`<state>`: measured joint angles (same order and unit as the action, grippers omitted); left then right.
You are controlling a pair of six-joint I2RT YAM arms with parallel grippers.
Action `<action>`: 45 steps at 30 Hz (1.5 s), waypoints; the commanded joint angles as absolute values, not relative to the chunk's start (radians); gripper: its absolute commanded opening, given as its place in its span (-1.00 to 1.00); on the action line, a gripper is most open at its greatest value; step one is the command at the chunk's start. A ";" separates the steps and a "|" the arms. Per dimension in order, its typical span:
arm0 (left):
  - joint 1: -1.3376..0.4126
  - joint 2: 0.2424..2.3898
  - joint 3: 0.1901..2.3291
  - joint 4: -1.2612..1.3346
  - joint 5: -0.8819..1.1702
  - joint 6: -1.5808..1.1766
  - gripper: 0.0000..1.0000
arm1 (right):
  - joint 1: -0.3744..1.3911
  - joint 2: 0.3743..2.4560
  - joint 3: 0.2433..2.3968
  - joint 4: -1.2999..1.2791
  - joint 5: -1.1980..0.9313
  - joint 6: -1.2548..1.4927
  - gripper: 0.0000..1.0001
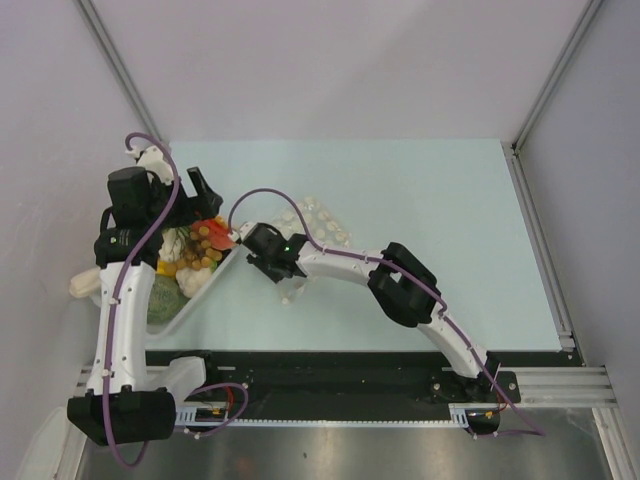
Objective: Place the food in the zip-top bag and seal the zipper
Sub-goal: Pick up the zipper food storage bag at the center of the board, then open the zipper of the food storage bag.
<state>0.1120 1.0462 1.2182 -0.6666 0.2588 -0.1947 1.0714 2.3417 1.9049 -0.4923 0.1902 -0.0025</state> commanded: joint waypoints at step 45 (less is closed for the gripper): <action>-0.368 1.318 1.180 -0.350 0.474 -0.423 0.22 | 0.724 1.572 1.552 -0.443 -0.215 0.150 -1.00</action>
<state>-0.3698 1.3628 1.2102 -0.4225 0.4633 -0.3717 0.7345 1.6218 1.5600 -0.4870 -0.2256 0.1249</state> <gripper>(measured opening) 0.615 0.009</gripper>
